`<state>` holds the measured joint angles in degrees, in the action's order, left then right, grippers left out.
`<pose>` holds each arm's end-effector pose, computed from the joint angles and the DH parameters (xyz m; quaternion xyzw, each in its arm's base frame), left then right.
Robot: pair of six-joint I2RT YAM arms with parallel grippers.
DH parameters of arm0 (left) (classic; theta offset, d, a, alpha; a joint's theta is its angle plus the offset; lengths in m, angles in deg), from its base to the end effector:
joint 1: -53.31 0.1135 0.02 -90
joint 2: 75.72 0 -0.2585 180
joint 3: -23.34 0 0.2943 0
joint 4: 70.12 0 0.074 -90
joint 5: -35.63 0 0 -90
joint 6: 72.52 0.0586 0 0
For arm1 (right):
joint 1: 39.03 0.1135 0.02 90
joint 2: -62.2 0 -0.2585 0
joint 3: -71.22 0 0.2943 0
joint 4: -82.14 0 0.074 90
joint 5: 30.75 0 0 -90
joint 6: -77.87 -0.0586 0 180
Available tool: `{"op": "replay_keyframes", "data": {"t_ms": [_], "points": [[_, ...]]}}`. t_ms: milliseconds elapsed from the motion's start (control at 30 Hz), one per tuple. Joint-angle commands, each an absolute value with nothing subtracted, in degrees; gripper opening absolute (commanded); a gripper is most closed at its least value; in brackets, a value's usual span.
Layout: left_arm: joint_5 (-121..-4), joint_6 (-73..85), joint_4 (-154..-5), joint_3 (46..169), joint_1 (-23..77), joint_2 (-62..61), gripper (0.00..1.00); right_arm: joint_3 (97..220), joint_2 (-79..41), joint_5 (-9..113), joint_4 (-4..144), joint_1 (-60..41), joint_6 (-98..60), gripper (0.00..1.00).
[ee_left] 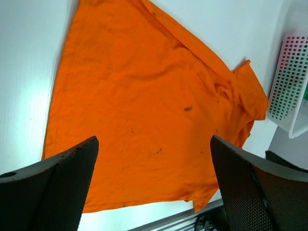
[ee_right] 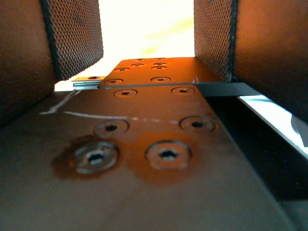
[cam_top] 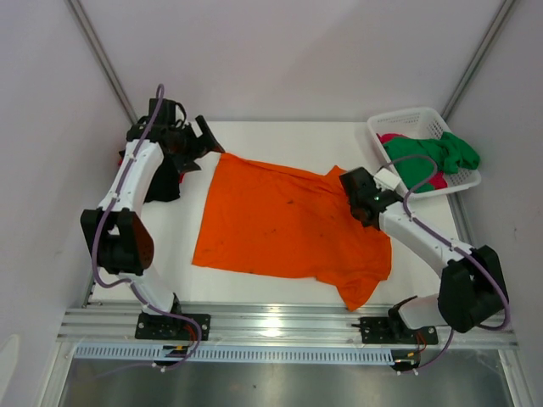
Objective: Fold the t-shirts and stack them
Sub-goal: Flatten out the tshirt
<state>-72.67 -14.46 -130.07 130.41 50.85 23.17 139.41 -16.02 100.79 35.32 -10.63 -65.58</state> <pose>0.4303 -0.0369 0.3089 -0.1870 0.9154 -0.2391 0.2644 0.3013 0.1187 0.2166 0.2931 0.8529 -0.0821 0.4242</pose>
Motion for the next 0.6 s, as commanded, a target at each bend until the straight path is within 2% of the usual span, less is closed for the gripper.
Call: {"op": "replay_keyframes", "data": {"t_ms": [0,233,433,567], "points": [[-74.3,-14.3,-127.4,129.8,50.1,20.3,1.0,142.7,-19.6,98.6,50.0,-14.2,-54.4,0.51],[-74.3,-14.8,-126.1,127.1,48.7,19.3,1.0,156.2,-32.6,97.0,55.0,-19.5,-46.8,0.51],[-74.1,-14.4,-125.3,123.7,48.6,17.7,1.0,171.6,-44.6,95.1,48.9,-22.9,-44.6,0.49],[-72.6,-13.5,-126.0,123.0,48.6,16.9,1.0,176.5,-47.9,96.8,44.4,-23.3,-48.0,0.49]]}}
